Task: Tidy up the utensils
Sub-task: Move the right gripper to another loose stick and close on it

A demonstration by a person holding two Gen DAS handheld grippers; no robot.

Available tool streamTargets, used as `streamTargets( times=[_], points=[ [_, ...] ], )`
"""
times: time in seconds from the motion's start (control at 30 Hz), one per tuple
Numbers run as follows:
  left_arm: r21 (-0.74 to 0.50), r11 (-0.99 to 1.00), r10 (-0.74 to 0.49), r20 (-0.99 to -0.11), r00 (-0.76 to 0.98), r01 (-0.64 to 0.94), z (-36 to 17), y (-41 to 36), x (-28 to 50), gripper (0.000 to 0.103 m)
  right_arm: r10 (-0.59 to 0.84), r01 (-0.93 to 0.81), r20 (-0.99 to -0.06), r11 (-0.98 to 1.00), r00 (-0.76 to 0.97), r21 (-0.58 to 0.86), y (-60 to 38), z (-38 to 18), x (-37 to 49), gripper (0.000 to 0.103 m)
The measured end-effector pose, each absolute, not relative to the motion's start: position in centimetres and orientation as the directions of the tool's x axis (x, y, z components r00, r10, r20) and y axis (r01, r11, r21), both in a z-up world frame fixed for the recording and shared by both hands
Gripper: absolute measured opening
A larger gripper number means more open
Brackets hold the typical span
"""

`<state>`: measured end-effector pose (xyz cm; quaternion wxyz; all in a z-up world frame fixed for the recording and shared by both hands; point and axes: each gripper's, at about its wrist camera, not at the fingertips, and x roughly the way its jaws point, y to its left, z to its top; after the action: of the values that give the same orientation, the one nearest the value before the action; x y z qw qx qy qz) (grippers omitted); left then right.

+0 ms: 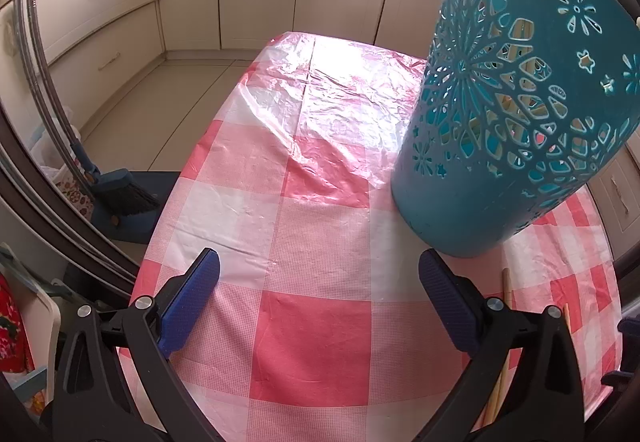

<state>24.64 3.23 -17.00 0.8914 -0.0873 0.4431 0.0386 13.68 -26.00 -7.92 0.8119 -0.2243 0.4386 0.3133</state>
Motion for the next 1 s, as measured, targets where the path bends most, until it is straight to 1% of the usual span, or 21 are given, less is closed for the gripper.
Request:
streamTargets(
  times=[0.03,0.1,0.2,0.3,0.4,0.47,0.53,0.67,0.83,0.9,1.0],
  points=[
    [-0.122,0.982,-0.009,-0.796,0.605,-0.146,-17.0,3.3,24.6,0.095,0.293,-0.74,-0.854,0.656,0.431,-0.149,-25.8,-7.9,13.5,0.047],
    [-0.118,0.982,-0.007,-0.798,0.603,-0.145,-17.0,3.2,24.6,0.095,0.228,-0.816,-0.863,0.498,0.451,-0.294,-24.7,-8.2,13.0,0.047],
    [-0.115,0.983,-0.006,-0.799,0.602,-0.144,-17.0,3.1,24.7,0.095,0.198,-0.89,-0.874,0.208,0.445,-0.406,-23.1,-8.6,10.9,0.047],
    [-0.113,0.983,-0.003,-0.799,0.601,-0.145,-17.0,3.1,24.7,0.095,0.194,-0.897,-0.883,-0.034,0.427,-0.441,-22.3,-8.9,8.3,0.047],
    [-0.107,0.984,0.0,-0.801,0.598,-0.144,-17.0,3.1,24.7,0.095,0.224,-0.875,-0.897,-0.227,0.38,-0.427,-21.5,-9.3,5.6,0.047],
    [-0.099,0.985,0.005,-0.804,0.595,-0.143,-17.1,3.0,24.8,0.095,0.272,-0.832,-0.897,-0.351,0.348,-0.429,-21.3,-9.4,3.3,0.047],
    [-0.093,0.985,0.01,-0.806,0.592,-0.143,-17.1,2.8,24.9,0.095,0.315,-0.766,-0.882,-0.446,0.35,-0.463,-21.5,-10.0,1.5,0.047],
    [-0.091,0.986,0.011,-0.806,0.591,-0.142,-17.1,2.8,24.9,0.095,0.399,-0.629,-0.818,-0.523,0.415,-0.575,-22.4,-11.7,0.3,0.047],
    [-0.089,0.986,0.012,-0.807,0.591,-0.142,-17.1,2.7,24.9,0.095,0.437,-0.581,-0.802,-0.553,0.407,-0.597,-23.4,-13.0,0.5,0.047],
    [-0.086,0.986,0.014,-0.808,0.589,-0.142,-17.1,2.7,24.9,0.095,0.463,-0.559,-0.791,-0.56,0.401,-0.611,-24.1,-12.3,0.2,0.047],
    [-0.083,0.986,0.017,-0.808,0.588,-0.142,-17.0,2.6,24.9,0.095,0.488,-0.584,-0.761,-0.494,0.427,-0.644,-24.4,-10.1,1.5,0.047]
  ],
)
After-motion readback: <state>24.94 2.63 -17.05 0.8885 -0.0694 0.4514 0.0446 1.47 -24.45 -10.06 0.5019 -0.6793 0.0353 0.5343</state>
